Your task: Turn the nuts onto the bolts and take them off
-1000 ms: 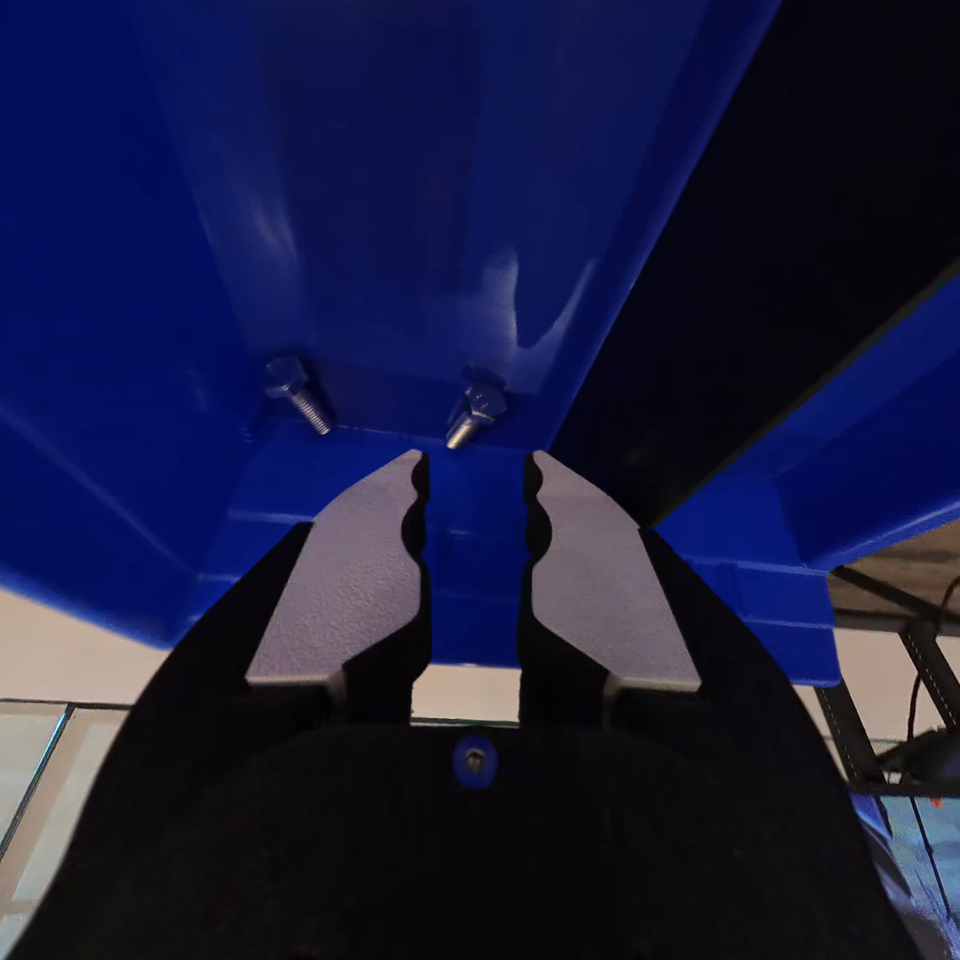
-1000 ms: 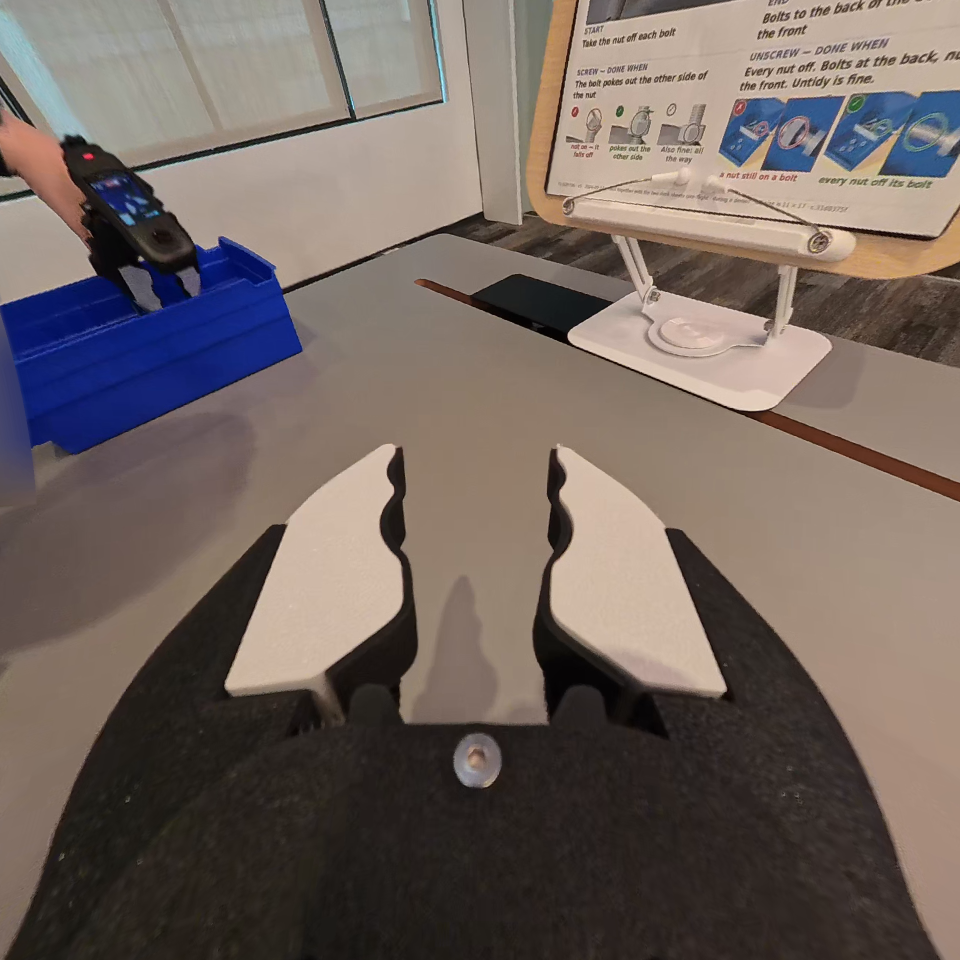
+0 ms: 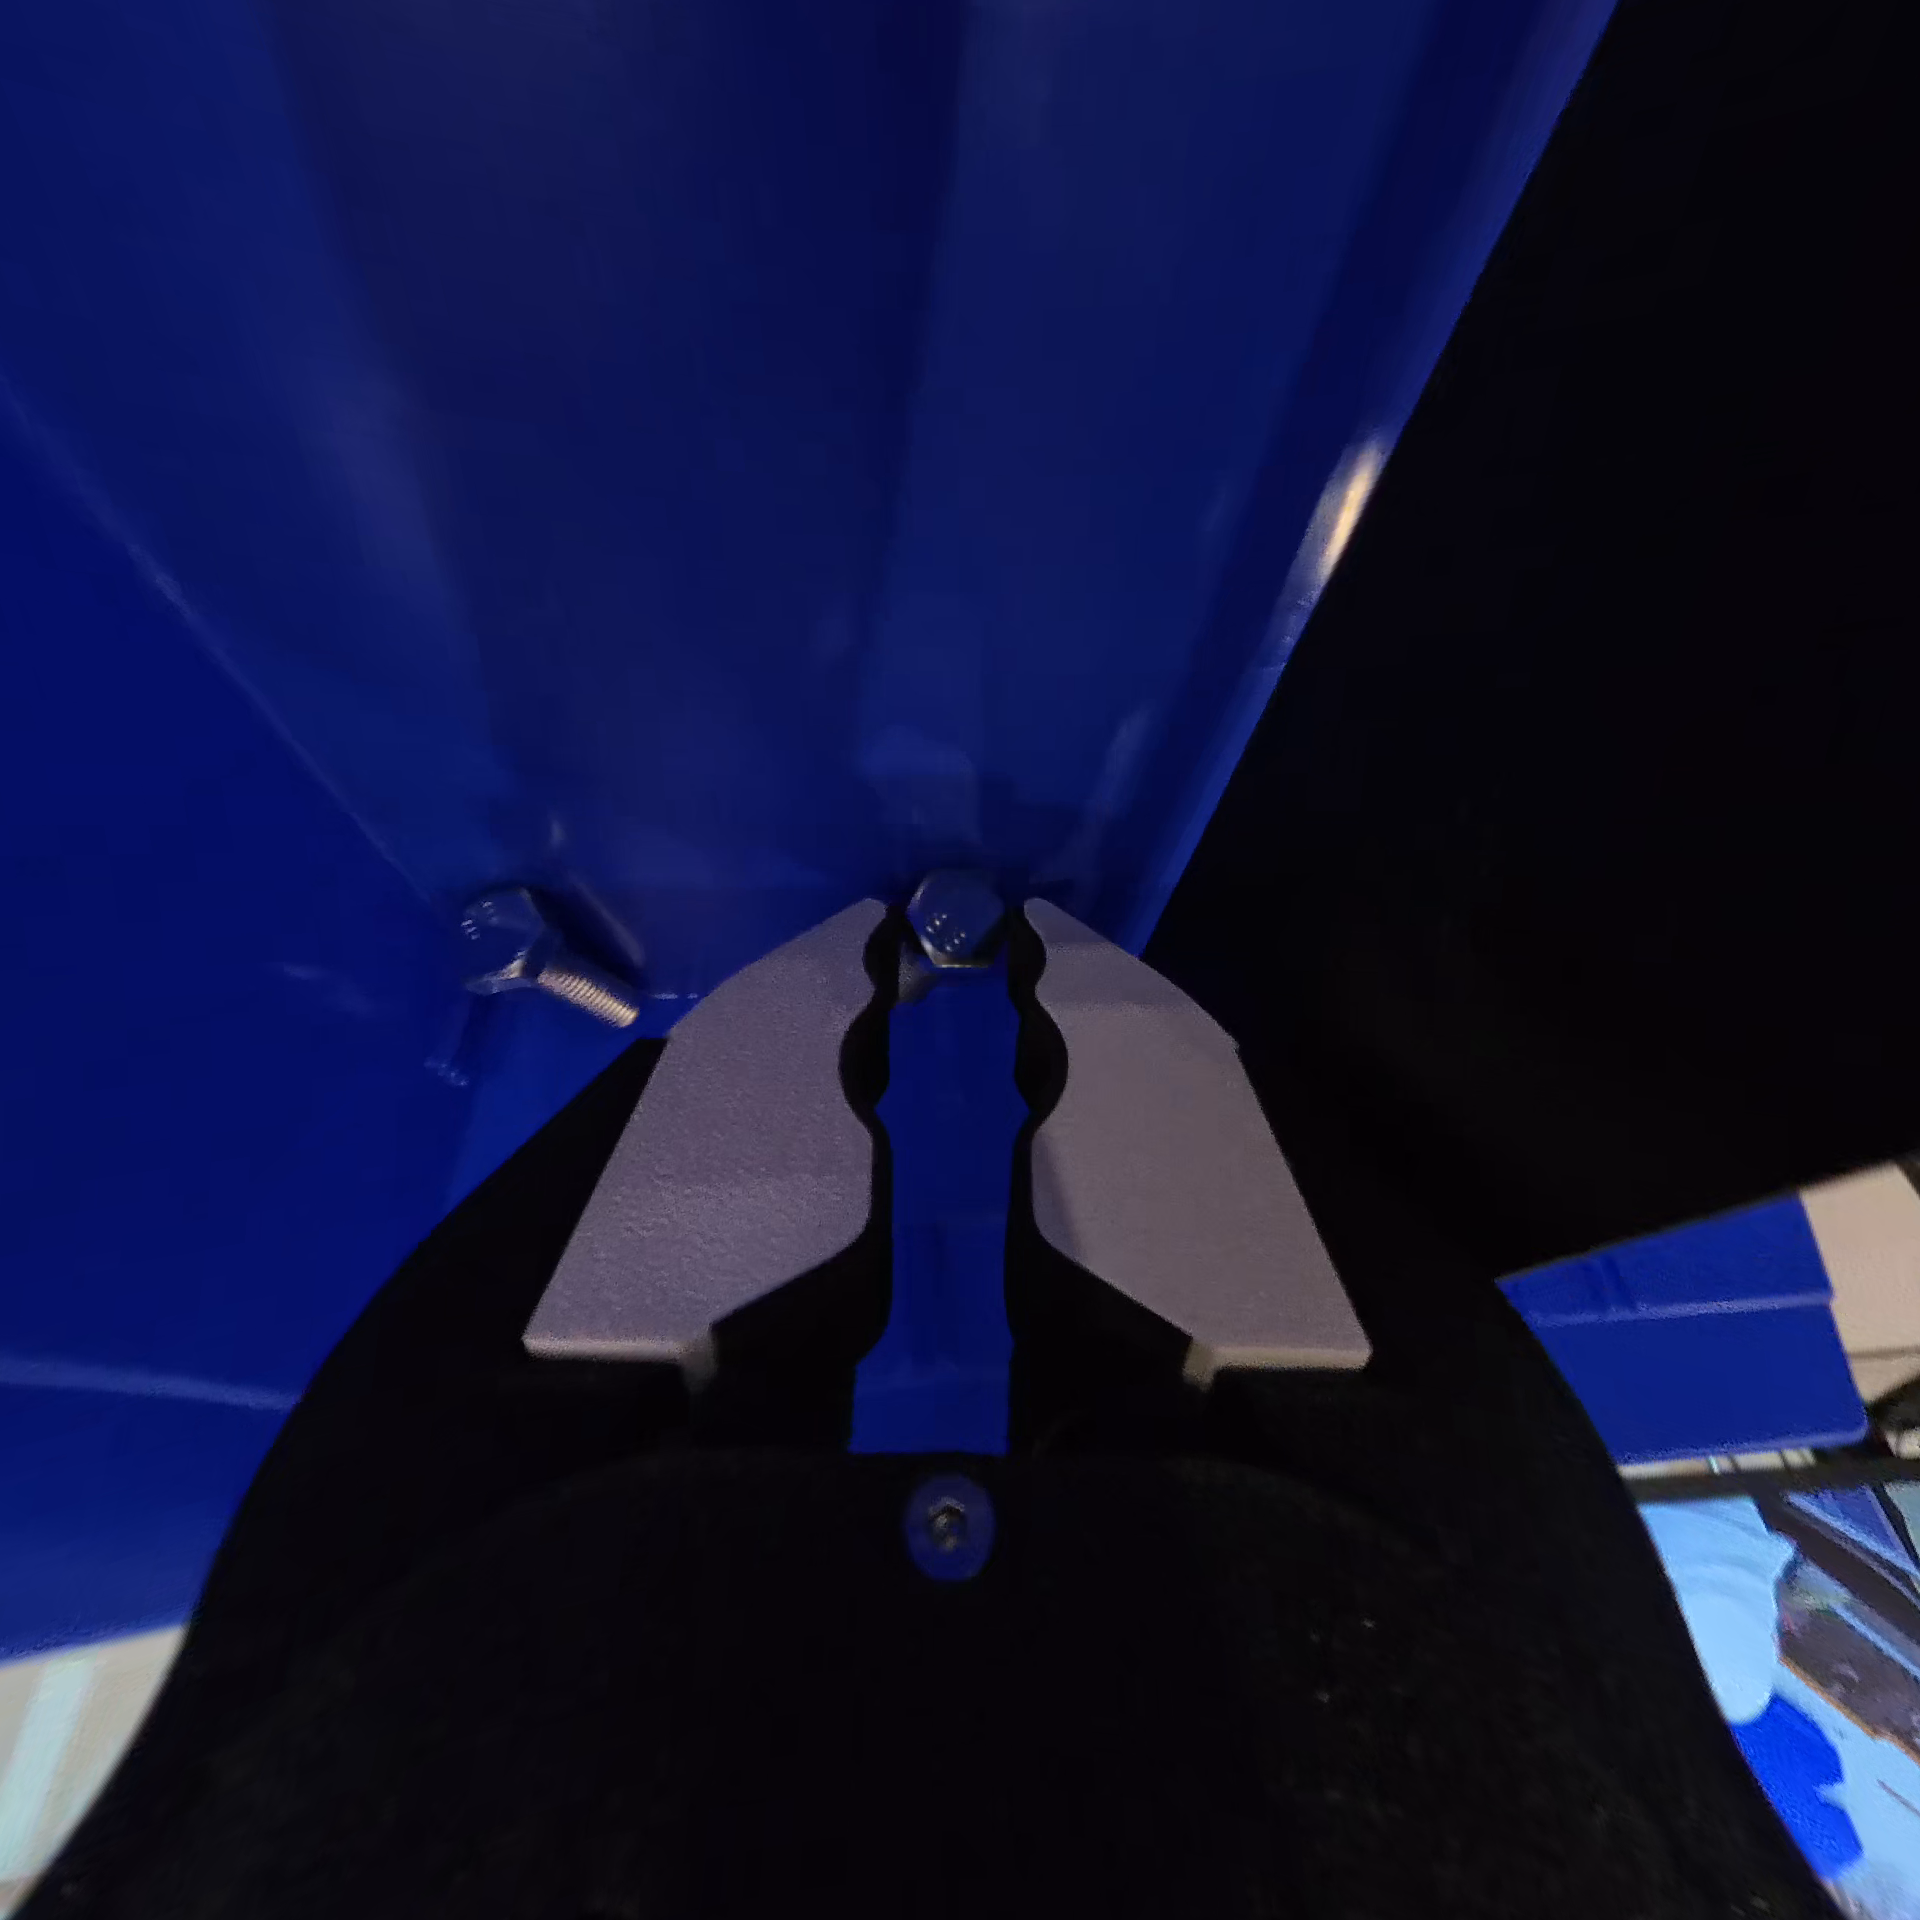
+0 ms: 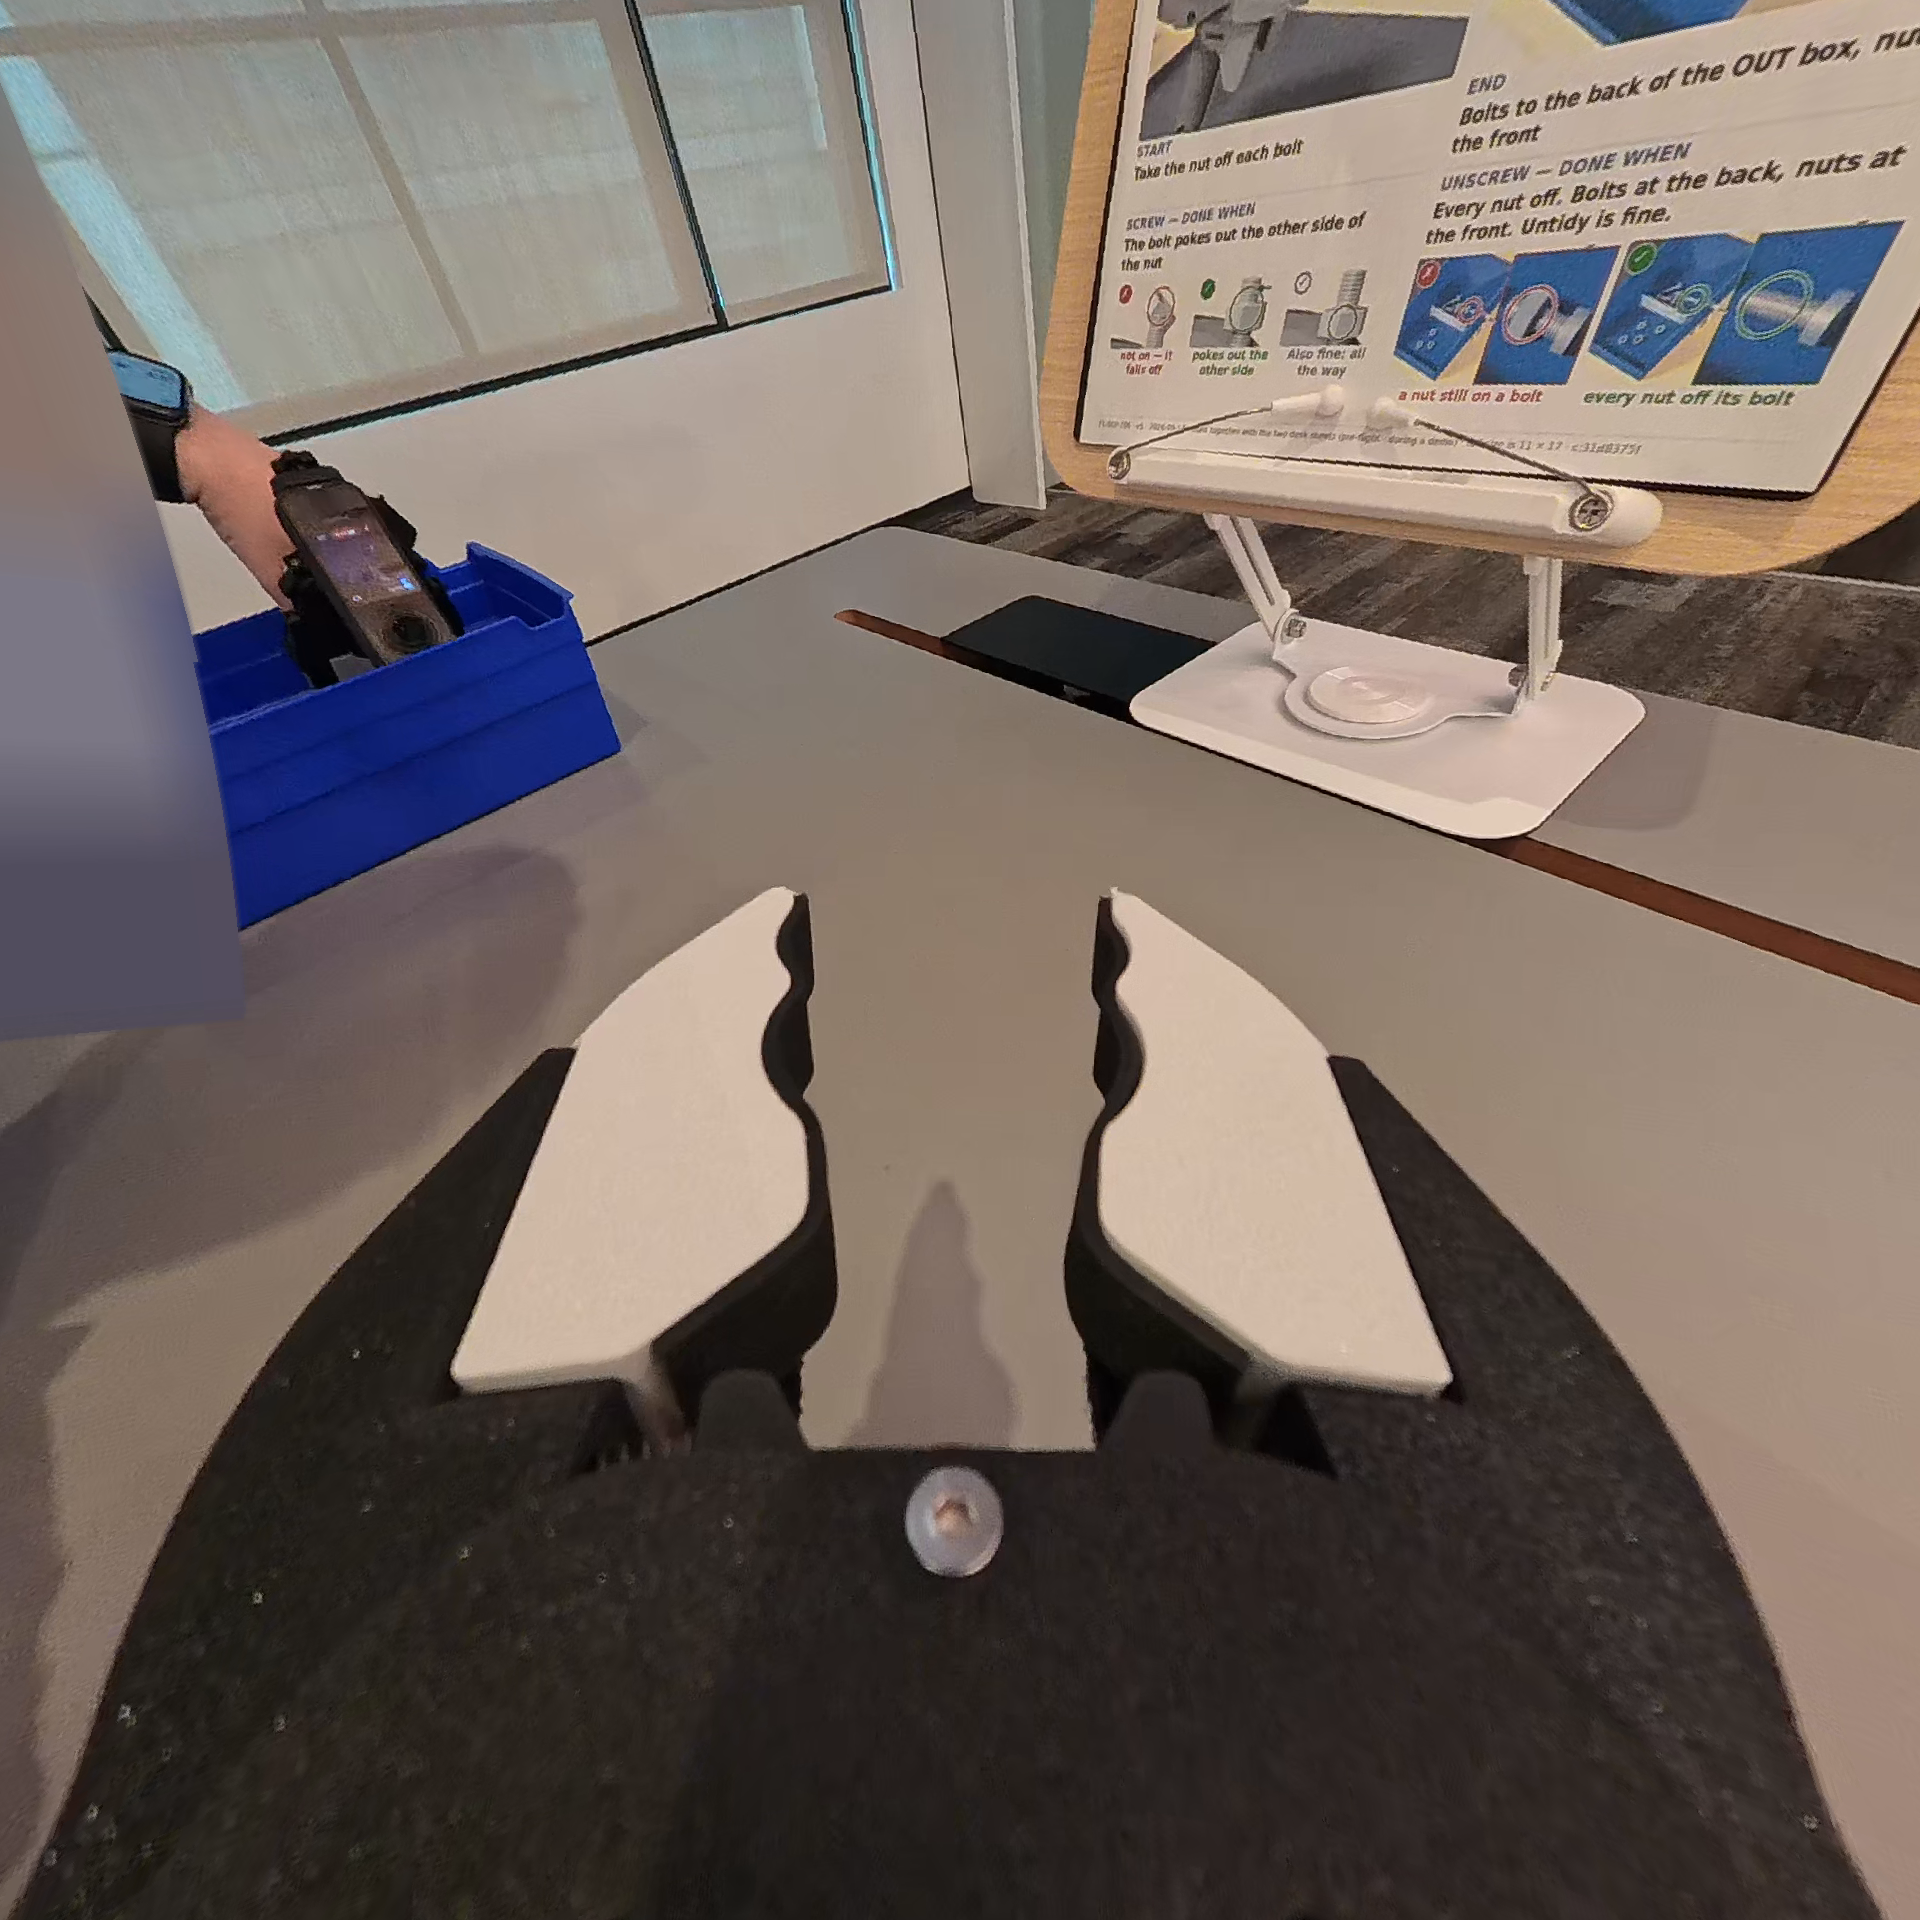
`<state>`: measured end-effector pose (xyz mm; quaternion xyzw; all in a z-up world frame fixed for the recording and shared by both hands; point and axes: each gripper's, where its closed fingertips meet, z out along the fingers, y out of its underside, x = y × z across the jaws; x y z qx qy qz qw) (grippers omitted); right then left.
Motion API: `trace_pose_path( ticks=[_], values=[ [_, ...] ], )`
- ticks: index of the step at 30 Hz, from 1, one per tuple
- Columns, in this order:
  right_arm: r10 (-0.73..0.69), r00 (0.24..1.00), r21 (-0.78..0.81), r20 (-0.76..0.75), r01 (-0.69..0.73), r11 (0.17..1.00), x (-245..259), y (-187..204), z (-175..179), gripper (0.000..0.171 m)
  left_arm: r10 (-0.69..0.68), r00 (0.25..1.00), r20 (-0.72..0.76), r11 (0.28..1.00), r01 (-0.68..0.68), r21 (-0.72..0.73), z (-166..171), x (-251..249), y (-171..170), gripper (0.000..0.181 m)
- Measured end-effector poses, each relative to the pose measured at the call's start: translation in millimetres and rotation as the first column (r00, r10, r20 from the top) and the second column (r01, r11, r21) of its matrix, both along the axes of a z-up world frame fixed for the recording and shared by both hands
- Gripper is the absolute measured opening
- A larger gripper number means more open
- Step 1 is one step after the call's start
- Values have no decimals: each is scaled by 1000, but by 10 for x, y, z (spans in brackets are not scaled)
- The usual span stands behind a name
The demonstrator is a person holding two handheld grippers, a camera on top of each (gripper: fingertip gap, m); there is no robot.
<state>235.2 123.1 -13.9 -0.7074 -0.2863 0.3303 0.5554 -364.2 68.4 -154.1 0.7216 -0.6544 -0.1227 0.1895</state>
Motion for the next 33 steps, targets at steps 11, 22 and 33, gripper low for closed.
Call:
trace_pose_path(
  ticks=[11,22,33],
  values=[
    [30,999,5,-18,-30,1000,4,-44,15,51,10,990,142,965,-47,260,813,444,265,19],
    [115,993,3,-38,-115,993,-140,-179,-5,51,-215,920,328,886,43,461,1832,1989,417,20],
    [177,983,-12,-46,-178,984,-223,-288,-87,52,-344,760,551,860,18,511,938,3639,186,19]
  ],
)
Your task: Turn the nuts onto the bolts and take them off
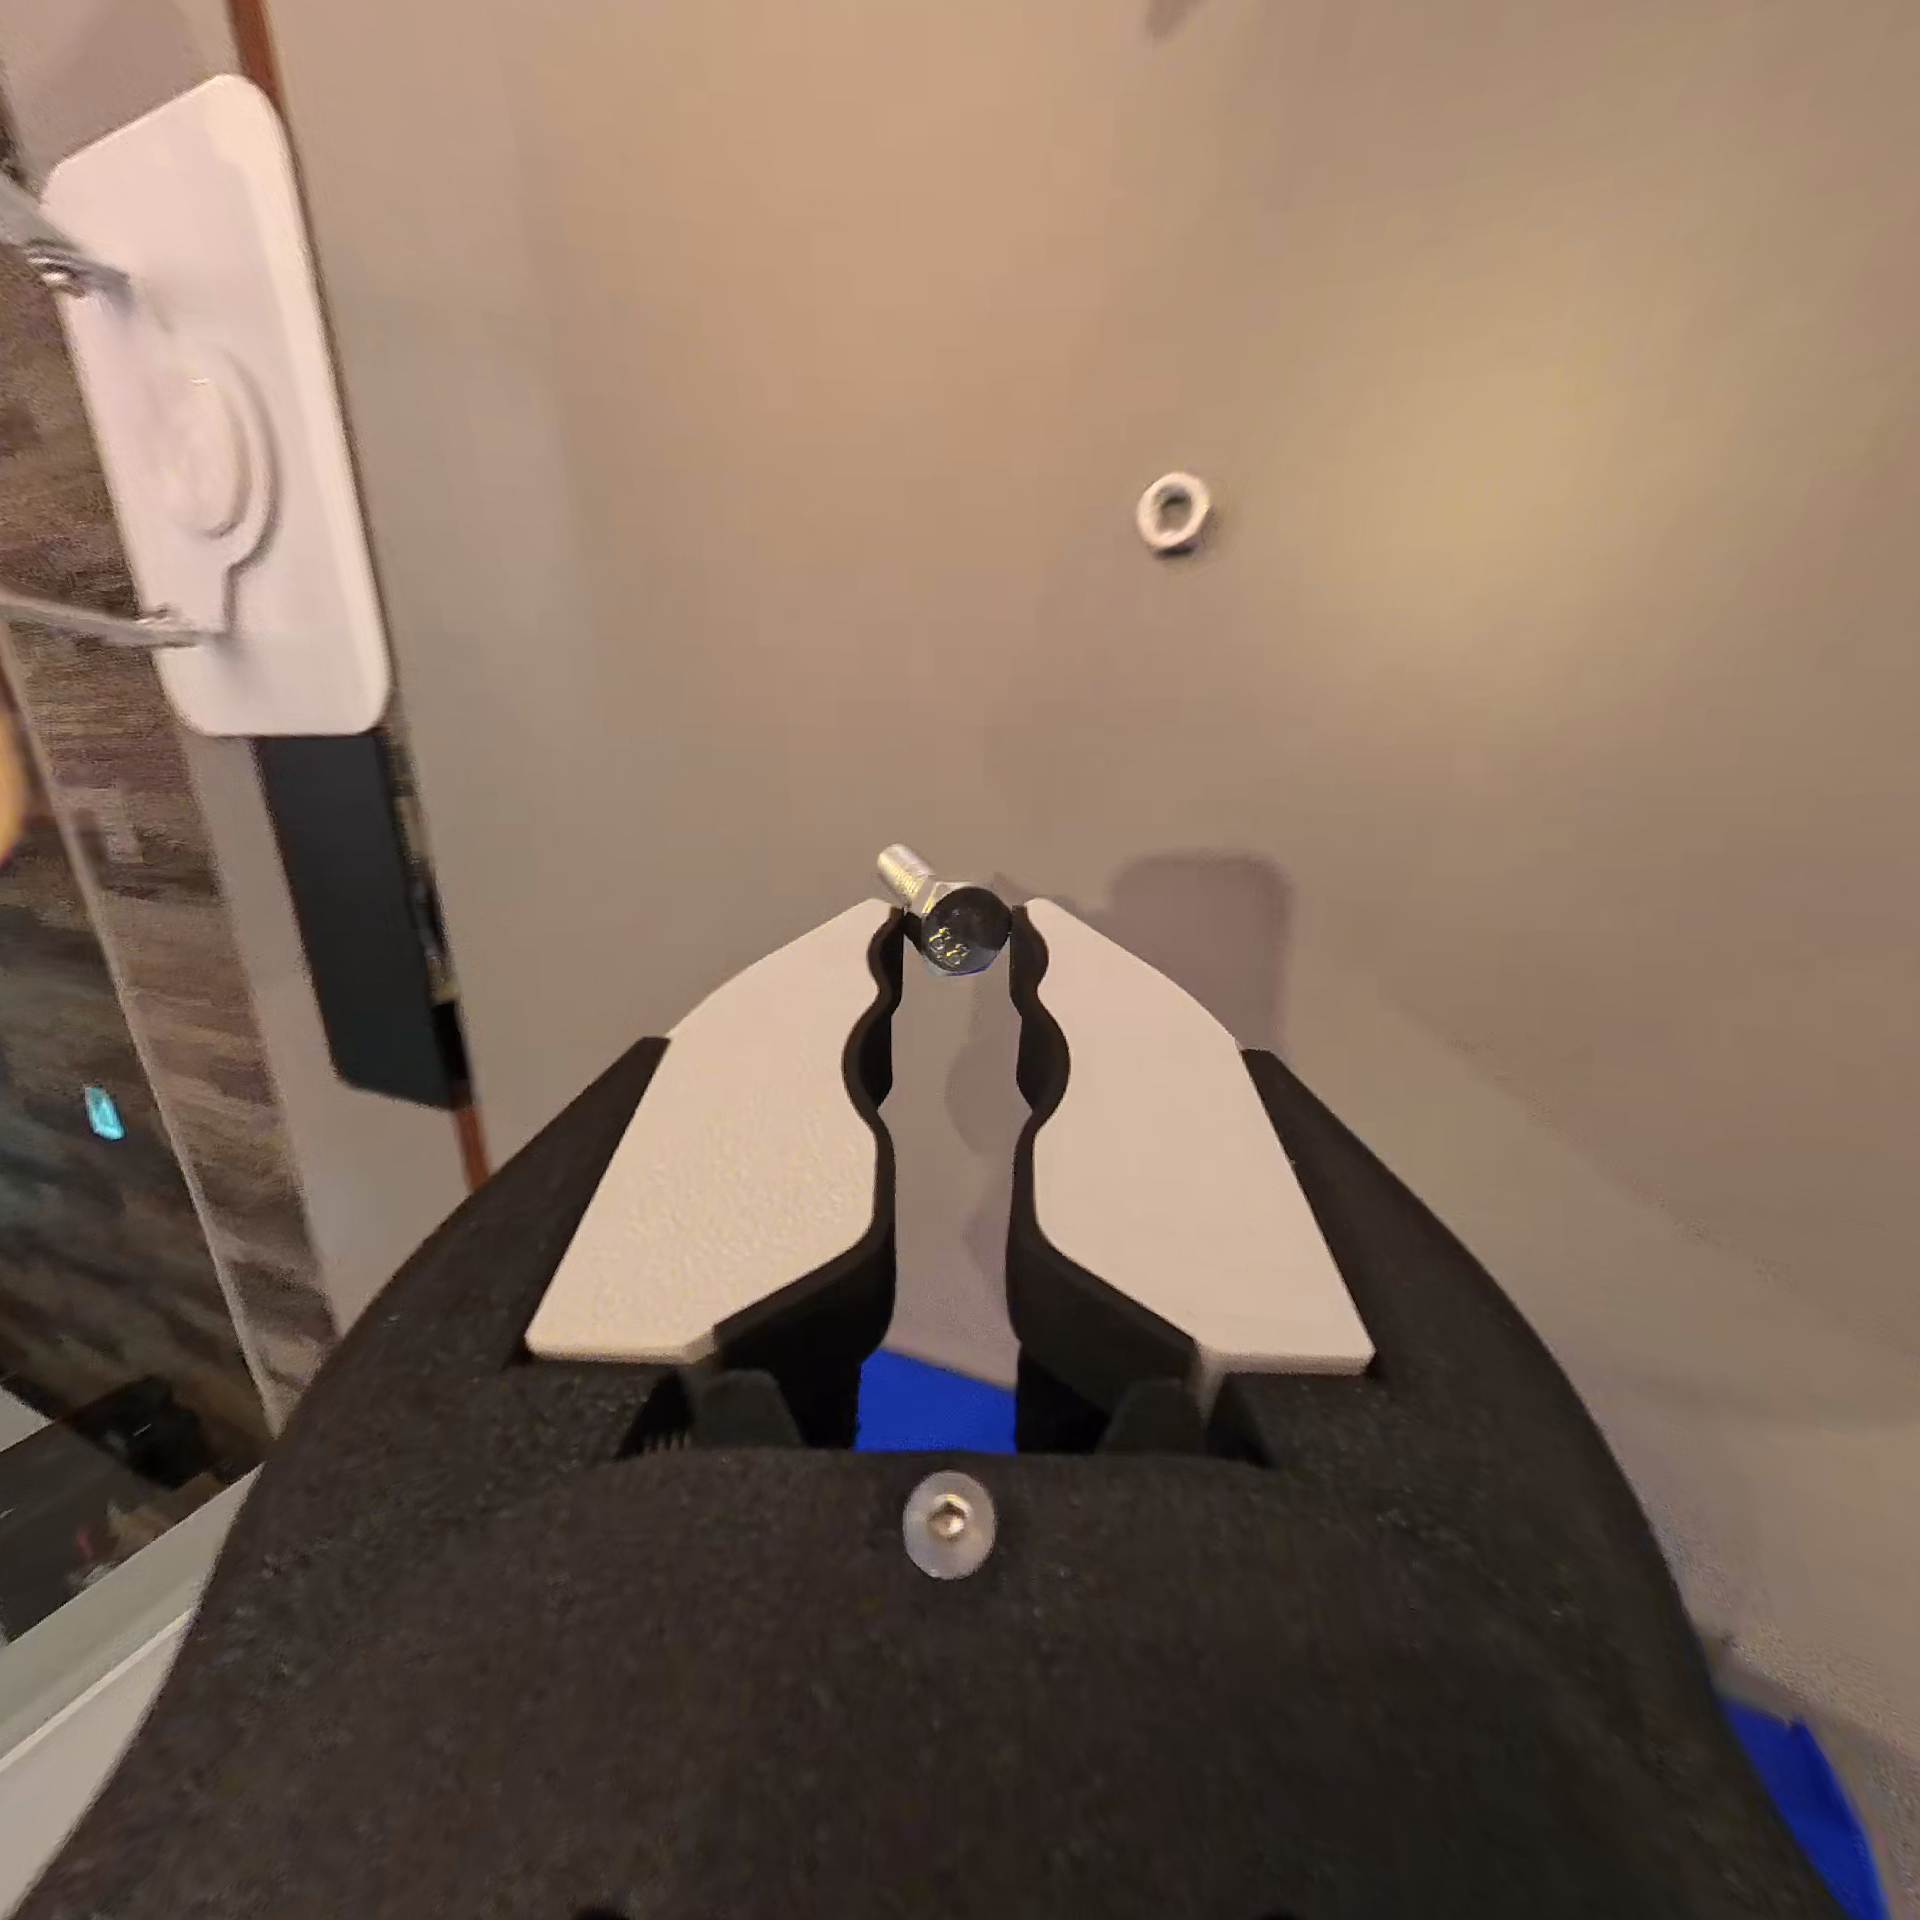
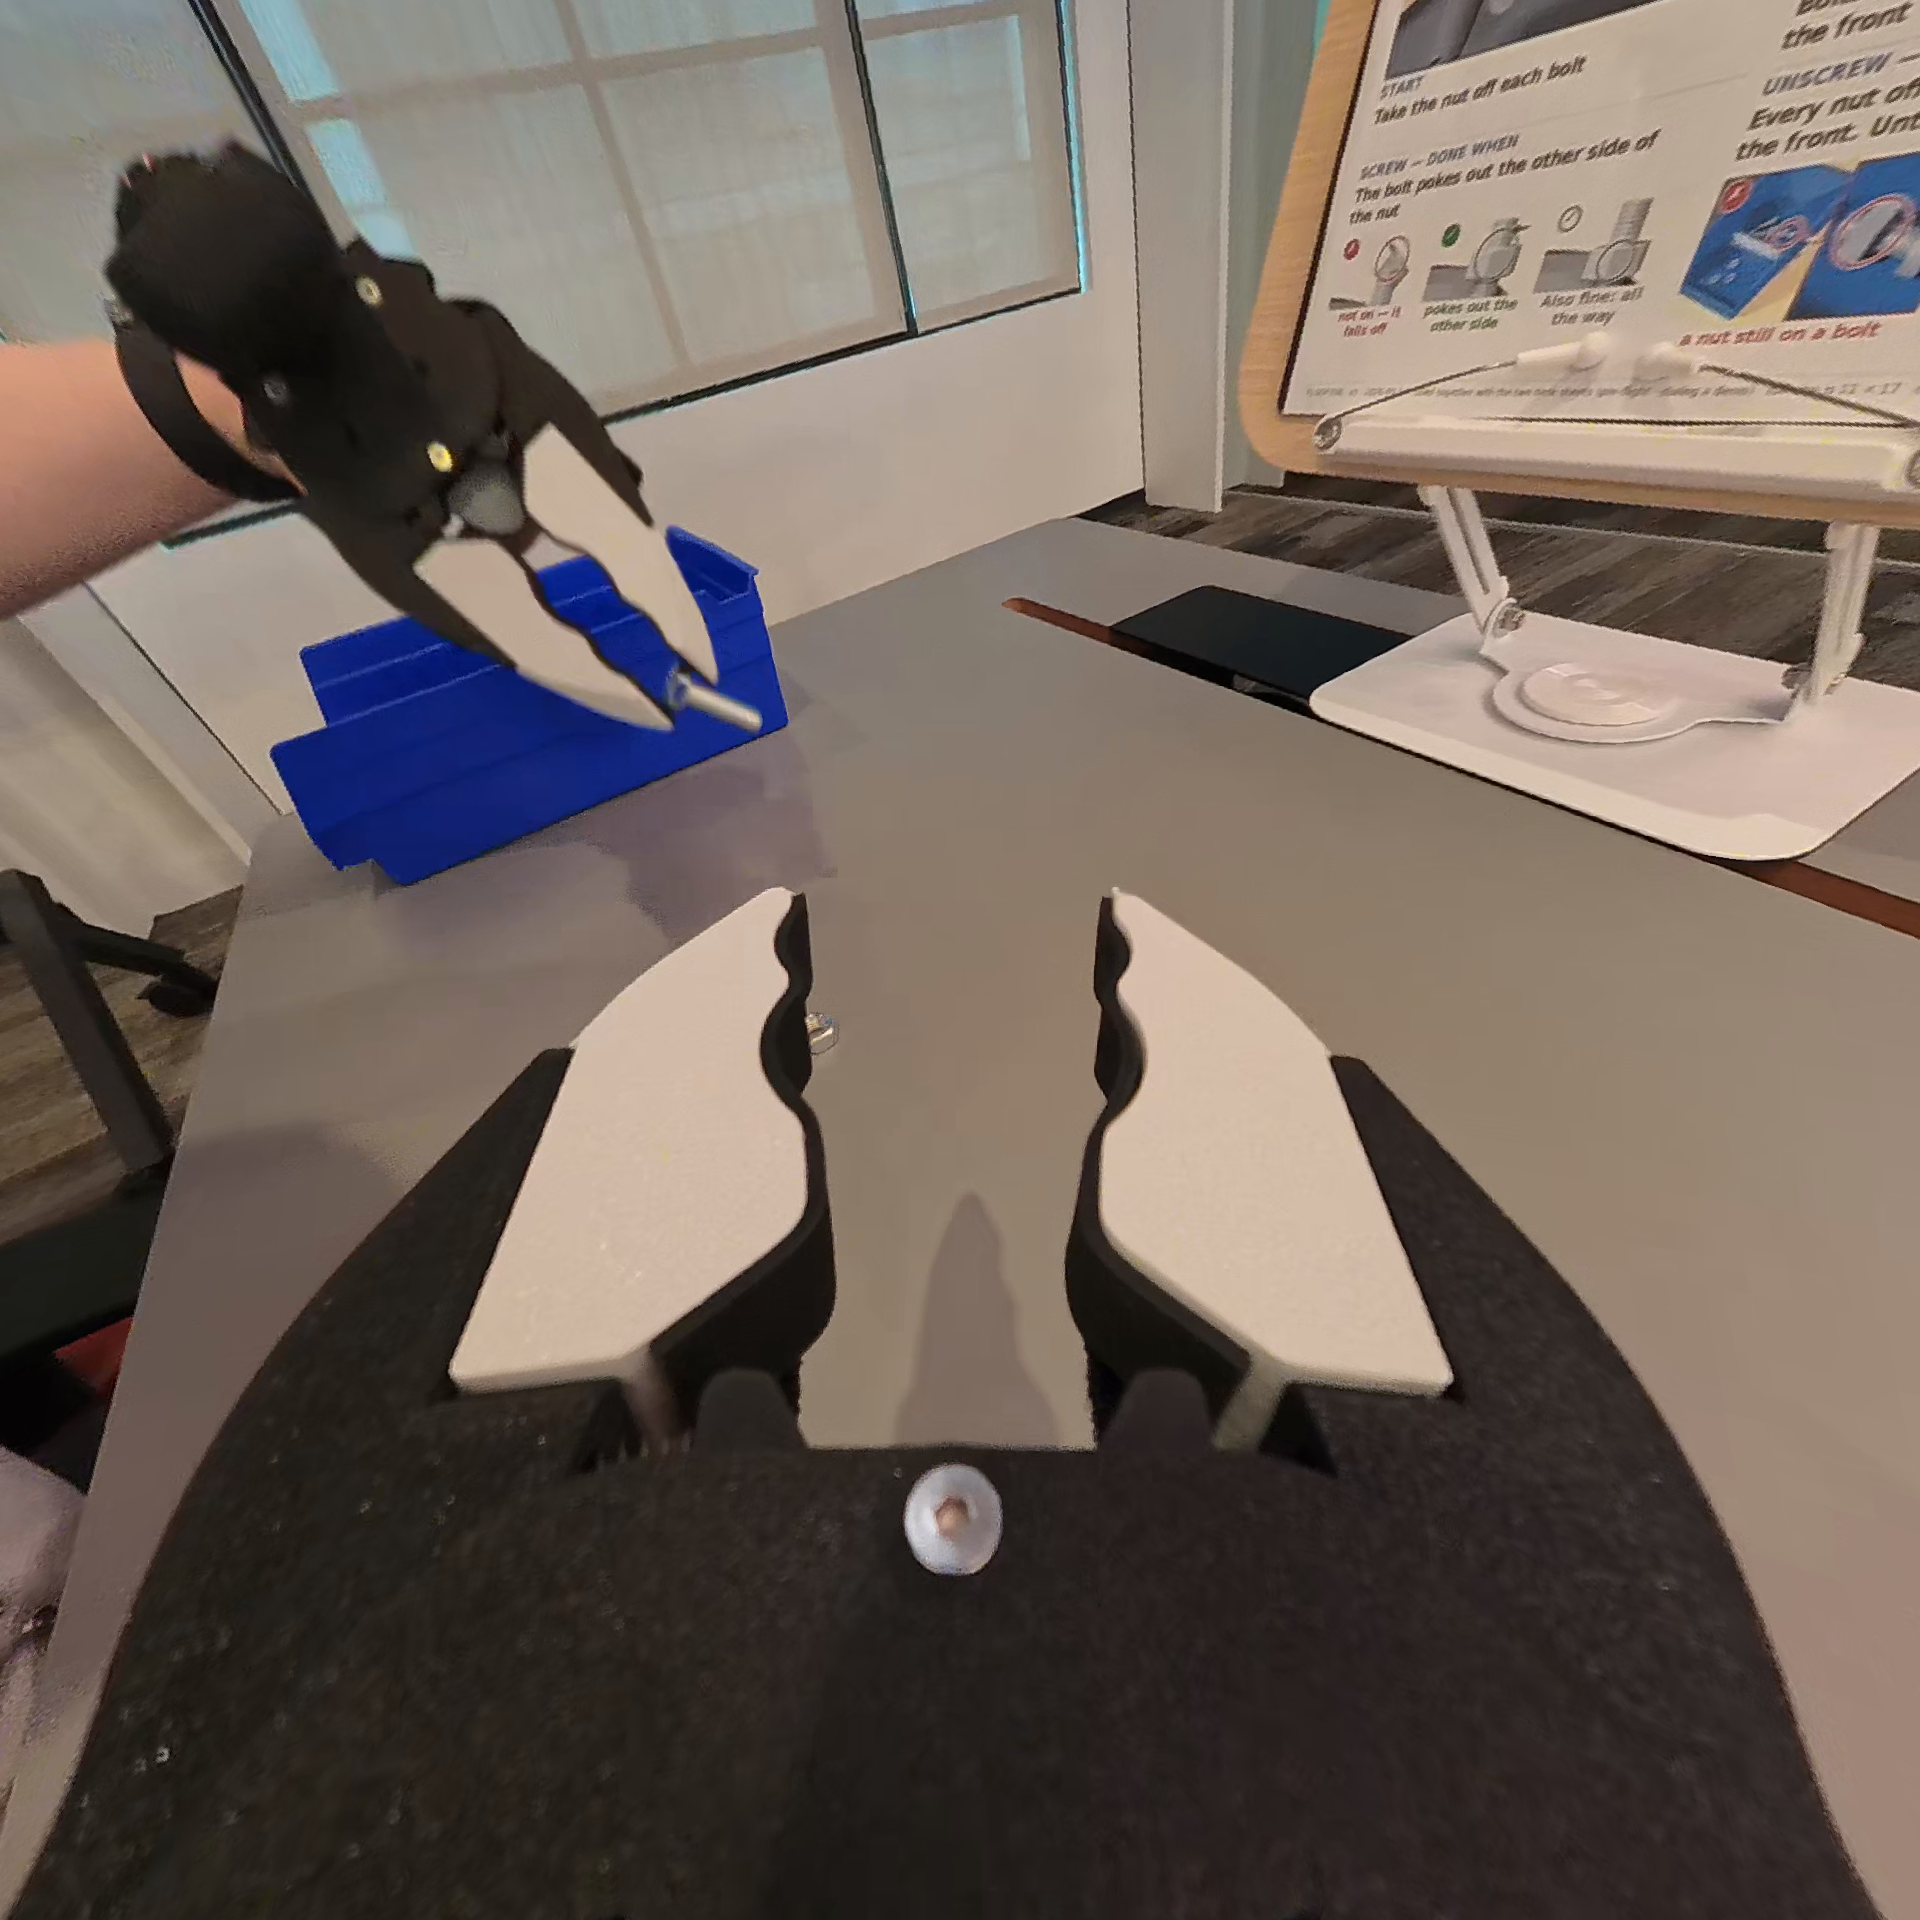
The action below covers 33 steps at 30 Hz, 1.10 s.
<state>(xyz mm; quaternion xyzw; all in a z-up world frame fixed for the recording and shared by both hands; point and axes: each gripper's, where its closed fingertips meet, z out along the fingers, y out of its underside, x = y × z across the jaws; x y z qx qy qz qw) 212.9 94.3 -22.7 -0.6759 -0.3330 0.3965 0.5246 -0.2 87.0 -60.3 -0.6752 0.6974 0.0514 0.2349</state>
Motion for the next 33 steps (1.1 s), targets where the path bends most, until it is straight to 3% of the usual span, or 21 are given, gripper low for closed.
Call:
trace_pose_path(
  ticks=[4,7,11,15,20,27,33],
  values=[
    [40,999,-15,3,-40,999,-102,-50,-56,52,13,1000,20,1000,-12,-15,-353,156,-145,19],
    [77,997,-45,-14,-77,996,-208,-92,-104,51,37,996,80,999,-37,3,-414,230,-199,19],
    [152,987,-131,-57,-158,979,-513,-211,-210,49,59,978,199,994,-77,81,-208,364,-182,19],
    [80,966,-370,-244,-169,913,-817,-155,-265,45,32,947,321,963,-116,245,201,553,-110,19],
    [-66,805,-556,-589,-345,756,-989,13,-9,31,-44,922,384,922,-110,371,523,799,-136,19],
    [-128,719,-576,-683,-423,699,-1102,61,253,30,-89,906,414,896,-108,430,664,960,-129,19],
    [-147,696,-609,-703,-482,630,-1226,-13,242,24,-109,905,412,888,-97,450,683,1003,-140,19]
  ],
)
